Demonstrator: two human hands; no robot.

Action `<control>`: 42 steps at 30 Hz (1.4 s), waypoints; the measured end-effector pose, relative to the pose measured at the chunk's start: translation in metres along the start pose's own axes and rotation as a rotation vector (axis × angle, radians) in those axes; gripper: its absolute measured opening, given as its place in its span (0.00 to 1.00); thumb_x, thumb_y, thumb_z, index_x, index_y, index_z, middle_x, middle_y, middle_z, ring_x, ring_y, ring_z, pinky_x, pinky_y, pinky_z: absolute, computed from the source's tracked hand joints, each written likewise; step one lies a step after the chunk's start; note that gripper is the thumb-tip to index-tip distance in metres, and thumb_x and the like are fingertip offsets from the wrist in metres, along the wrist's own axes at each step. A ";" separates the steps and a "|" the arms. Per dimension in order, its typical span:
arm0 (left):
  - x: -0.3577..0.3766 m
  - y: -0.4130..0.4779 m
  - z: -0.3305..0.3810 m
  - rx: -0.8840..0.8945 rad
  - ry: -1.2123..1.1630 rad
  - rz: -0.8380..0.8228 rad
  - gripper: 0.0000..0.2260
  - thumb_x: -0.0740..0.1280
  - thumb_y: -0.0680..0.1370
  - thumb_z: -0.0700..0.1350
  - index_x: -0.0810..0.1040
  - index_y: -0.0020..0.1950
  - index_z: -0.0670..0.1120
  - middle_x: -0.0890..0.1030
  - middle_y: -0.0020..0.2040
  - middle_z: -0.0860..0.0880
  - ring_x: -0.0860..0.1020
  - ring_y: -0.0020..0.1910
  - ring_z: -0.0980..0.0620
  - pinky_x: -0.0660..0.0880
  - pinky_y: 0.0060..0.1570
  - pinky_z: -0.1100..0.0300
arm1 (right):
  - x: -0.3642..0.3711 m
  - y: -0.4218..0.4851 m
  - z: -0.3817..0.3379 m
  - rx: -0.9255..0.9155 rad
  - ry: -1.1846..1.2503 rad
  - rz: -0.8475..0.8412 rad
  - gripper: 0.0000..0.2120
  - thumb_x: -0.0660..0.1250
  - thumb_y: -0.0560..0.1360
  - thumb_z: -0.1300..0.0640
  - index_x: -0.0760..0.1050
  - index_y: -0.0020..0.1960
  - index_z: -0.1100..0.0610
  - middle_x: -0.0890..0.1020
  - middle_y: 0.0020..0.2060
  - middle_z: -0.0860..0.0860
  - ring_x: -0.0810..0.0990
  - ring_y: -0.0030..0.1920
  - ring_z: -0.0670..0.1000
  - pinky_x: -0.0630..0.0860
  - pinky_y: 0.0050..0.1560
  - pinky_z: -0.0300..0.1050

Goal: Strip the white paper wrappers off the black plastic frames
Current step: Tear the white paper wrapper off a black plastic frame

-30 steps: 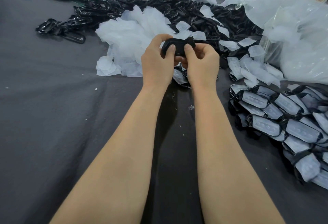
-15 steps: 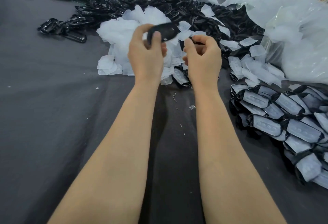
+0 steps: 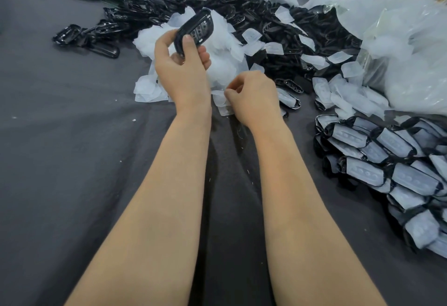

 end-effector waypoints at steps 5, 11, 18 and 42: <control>0.001 -0.001 0.002 0.016 0.010 -0.008 0.05 0.61 0.81 0.36 0.71 0.54 0.45 0.76 0.35 0.47 0.77 0.32 0.57 0.77 0.37 0.63 | 0.006 -0.002 -0.006 -0.028 0.036 -0.026 0.16 0.67 0.75 0.51 0.74 0.61 0.53 0.78 0.57 0.53 0.74 0.60 0.56 0.72 0.61 0.54; 0.007 -0.004 0.004 0.046 0.064 -0.058 0.04 0.61 0.80 0.36 0.72 0.53 0.44 0.76 0.35 0.46 0.78 0.33 0.54 0.78 0.37 0.61 | 0.013 -0.005 -0.014 -0.034 -0.200 -0.016 0.12 0.64 0.76 0.49 0.76 0.59 0.48 0.73 0.60 0.54 0.68 0.64 0.60 0.63 0.61 0.54; 0.013 -0.006 0.002 0.065 0.131 -0.121 0.04 0.62 0.80 0.37 0.72 0.52 0.44 0.78 0.35 0.46 0.78 0.35 0.51 0.79 0.39 0.59 | 0.009 -0.005 -0.021 -0.067 -0.216 0.096 0.12 0.58 0.79 0.59 0.76 0.59 0.55 0.72 0.59 0.54 0.67 0.63 0.58 0.62 0.57 0.50; 0.010 -0.006 0.016 0.193 0.199 -0.081 0.04 0.61 0.80 0.37 0.72 0.53 0.45 0.77 0.33 0.54 0.77 0.30 0.60 0.78 0.40 0.58 | -0.011 -0.004 -0.011 -0.117 0.606 0.139 0.06 0.63 0.74 0.64 0.77 0.47 0.56 0.77 0.37 0.42 0.74 0.36 0.40 0.69 0.37 0.28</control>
Point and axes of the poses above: each hand's wrist, its own y-axis towards the middle knuckle, its own x-axis out of the palm, z = x × y, the point moved 9 cm from there along y, towards the middle knuckle
